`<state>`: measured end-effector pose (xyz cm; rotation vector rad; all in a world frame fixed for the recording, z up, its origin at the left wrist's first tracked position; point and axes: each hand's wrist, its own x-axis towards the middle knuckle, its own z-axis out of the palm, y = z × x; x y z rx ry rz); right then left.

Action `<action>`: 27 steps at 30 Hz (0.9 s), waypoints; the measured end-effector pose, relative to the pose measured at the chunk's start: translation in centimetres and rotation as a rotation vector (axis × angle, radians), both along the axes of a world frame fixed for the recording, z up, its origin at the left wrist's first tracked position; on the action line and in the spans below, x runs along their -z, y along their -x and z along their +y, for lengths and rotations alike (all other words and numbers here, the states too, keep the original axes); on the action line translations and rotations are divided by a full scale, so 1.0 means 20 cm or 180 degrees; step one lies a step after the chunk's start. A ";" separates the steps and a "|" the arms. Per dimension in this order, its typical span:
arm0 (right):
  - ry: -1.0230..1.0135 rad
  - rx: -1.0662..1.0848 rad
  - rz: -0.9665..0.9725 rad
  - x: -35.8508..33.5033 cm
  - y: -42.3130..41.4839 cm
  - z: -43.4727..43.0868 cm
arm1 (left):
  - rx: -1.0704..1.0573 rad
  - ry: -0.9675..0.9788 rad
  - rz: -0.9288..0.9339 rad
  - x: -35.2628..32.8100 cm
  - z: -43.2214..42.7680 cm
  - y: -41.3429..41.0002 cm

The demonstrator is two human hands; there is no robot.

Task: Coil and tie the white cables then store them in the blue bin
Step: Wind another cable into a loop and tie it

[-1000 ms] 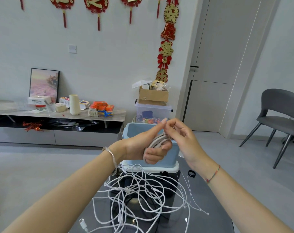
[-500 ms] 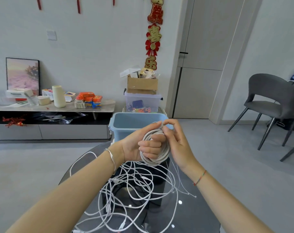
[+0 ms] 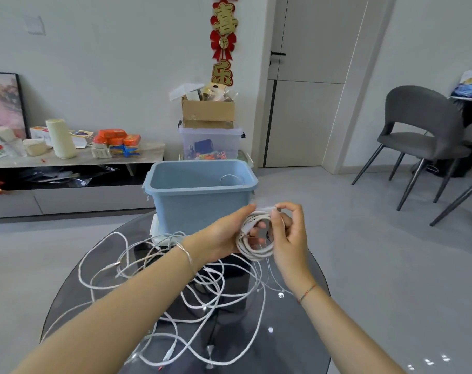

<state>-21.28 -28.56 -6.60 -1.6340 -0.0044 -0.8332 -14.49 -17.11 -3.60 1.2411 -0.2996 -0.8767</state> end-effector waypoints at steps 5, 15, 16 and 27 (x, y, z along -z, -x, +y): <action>0.0016 -0.0036 0.0397 0.11 -0.03 -0.10 | -0.0445 -0.0496 -0.0217 0.13 -0.15 -0.01; 0.0401 0.0154 0.1712 0.30 -0.23 -0.52 | -0.0754 -0.0926 -0.0298 0.28 -0.12 -0.19; 0.0546 0.0136 0.1882 0.34 -0.26 -0.55 | -0.0778 -0.0936 -0.0306 0.29 -0.12 -0.20; 0.2090 -0.0063 0.2574 0.59 -0.45 -0.61 | -0.0804 -0.1100 -0.0344 0.39 -0.15 -0.23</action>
